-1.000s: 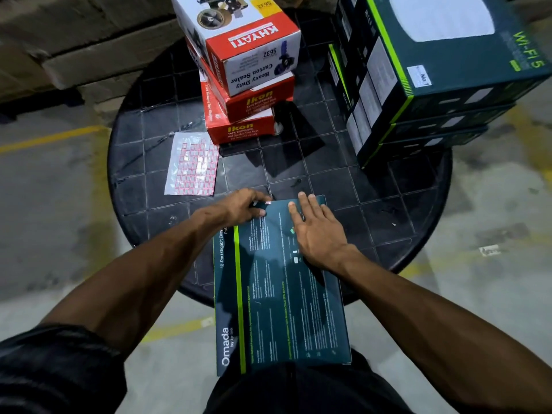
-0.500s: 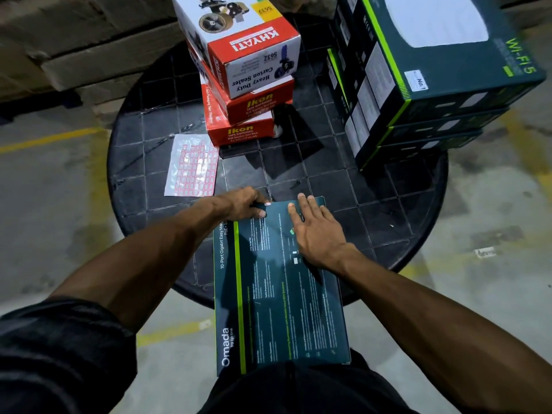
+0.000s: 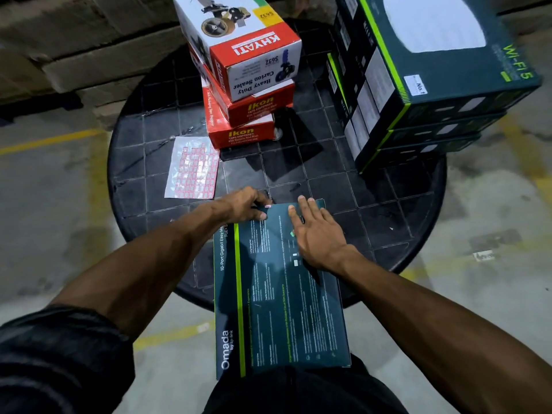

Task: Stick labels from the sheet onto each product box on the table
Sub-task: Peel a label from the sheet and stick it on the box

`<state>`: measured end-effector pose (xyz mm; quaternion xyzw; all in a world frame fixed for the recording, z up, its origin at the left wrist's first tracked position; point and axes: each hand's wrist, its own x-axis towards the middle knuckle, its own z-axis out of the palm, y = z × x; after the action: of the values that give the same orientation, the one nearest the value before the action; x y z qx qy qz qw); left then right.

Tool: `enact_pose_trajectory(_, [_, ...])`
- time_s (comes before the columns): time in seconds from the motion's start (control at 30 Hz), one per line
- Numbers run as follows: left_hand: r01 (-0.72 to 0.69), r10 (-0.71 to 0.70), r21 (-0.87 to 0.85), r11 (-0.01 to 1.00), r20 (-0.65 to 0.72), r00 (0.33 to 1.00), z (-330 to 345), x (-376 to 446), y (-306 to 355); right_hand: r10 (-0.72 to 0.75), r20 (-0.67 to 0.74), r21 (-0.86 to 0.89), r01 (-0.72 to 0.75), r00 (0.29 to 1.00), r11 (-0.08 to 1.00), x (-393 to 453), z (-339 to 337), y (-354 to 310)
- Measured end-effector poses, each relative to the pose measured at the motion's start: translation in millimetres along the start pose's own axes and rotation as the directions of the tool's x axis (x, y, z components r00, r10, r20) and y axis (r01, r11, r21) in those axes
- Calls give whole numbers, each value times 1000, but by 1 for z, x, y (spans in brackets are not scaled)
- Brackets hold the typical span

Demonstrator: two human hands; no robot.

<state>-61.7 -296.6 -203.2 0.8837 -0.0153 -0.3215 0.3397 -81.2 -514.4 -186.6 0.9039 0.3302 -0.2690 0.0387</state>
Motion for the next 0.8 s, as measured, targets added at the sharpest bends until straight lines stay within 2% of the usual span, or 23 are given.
enact_pose_trajectory(0.13, [8, -10, 49, 999, 33, 999, -2, -1, 1, -1, 1, -3, 1, 1000, 1000, 0, 0, 0])
enact_pose_trajectory(0.27, [87, -98, 220, 972, 36, 995, -2, -9, -1, 4, 0, 2, -4, 1000, 1000, 1, 0, 1])
enact_pose_trajectory(0.33, [134, -107, 320, 938, -101, 989, 6, -19, -5, 3, -1, -1, -3, 1000, 1000, 1, 0, 0])
enact_pose_trajectory(0.4, [142, -33, 389, 910, -274, 961, 24, -28, -5, 3, -5, -8, -3, 1000, 1000, 1, 0, 0])
enact_pose_trajectory(0.5, [151, 30, 445, 883, -375, 926, 52, -33, -2, 5, -4, -11, -5, 1000, 1000, 1, 1, -1])
enact_pose_trajectory(0.6, [163, 65, 521, 838, -392, 918, 59, -34, -5, 3, -2, -19, -3, 1000, 1000, 2, 0, -1])
enact_pose_trajectory(0.8, [199, 15, 631, 750, -317, 948, 57, -40, 2, -5, 6, -32, 5, 1000, 999, 1, 2, 0])
